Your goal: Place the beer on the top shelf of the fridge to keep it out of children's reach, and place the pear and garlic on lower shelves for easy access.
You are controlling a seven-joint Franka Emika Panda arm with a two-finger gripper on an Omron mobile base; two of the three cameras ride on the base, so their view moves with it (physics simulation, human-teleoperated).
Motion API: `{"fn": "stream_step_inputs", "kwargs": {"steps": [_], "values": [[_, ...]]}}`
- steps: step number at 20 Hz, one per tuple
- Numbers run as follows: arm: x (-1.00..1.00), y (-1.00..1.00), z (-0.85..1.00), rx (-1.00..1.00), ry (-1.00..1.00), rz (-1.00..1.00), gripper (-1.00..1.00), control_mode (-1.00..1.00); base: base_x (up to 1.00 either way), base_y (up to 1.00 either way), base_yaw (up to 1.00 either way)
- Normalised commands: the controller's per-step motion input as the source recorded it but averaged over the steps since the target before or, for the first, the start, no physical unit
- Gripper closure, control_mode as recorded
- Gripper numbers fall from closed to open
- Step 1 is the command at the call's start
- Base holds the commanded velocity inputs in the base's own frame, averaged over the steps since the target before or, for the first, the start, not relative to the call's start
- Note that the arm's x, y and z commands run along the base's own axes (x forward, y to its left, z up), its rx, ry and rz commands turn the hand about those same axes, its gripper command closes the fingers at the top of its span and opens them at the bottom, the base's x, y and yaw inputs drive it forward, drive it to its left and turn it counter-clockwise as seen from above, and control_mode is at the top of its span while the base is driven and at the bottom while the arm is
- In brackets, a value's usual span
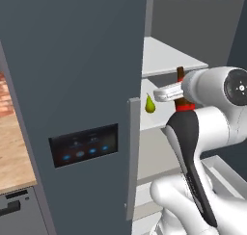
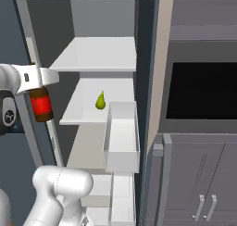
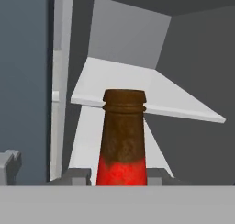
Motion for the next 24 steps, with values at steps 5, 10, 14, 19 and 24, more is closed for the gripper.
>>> {"fn": "stream_step_inputs", "kwargs": {"steps": [5,10,14,19,24], "values": [[0.21,-0.49,0.0,0.12,-0.12,0.01,1.0,-1.0,0.0,0.0,0.0],[0.26,-0.47,0.0,0.15,-0.15,0.04,1.0,-1.0,0.0,0.0,0.0],[0.19,-0.1,0.07,0.04,-0.25,0.01,1.0,-1.0,0.0,0.0,0.0],[0.15,-0.03,0.32,0.0,-0.16,0.0,1.0,-1.0,0.0,0.0,0.0],[0.16,-0.13,0.52,0.0,-0.01,0.0,1.0,-1.0,0.0,0.0,0.0]]}}
